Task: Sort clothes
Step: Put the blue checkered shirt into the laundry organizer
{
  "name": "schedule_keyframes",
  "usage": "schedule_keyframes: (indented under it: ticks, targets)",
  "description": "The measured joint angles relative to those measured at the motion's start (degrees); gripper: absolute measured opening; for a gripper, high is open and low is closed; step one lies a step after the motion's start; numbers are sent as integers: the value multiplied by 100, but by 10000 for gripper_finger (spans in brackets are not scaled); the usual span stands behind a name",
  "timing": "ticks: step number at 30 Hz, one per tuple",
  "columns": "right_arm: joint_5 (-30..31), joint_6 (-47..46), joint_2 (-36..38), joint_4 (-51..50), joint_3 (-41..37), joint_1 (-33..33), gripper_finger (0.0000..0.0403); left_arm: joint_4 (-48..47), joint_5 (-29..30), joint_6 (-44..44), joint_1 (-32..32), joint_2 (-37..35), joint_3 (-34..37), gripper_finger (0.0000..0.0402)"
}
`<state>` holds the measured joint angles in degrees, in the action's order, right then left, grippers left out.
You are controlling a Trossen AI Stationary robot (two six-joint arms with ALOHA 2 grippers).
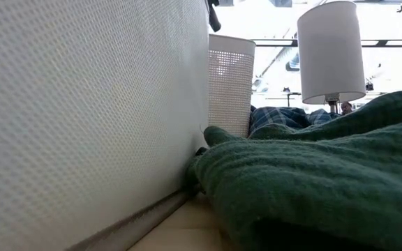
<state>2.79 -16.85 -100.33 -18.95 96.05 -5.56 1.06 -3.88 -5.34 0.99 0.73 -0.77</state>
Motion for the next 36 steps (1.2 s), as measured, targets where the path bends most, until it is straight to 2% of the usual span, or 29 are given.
schedule_keyframes:
  ticks: [7, 36]
  targets:
    - [-238, -128, 0, 12, 0, 0, 321, 0, 2, 0, 0, 0, 0, 1]
    - [-392, -114, -2, 36, -2, 74, 321, 0, 1, 0, -1, 0, 1, 1]
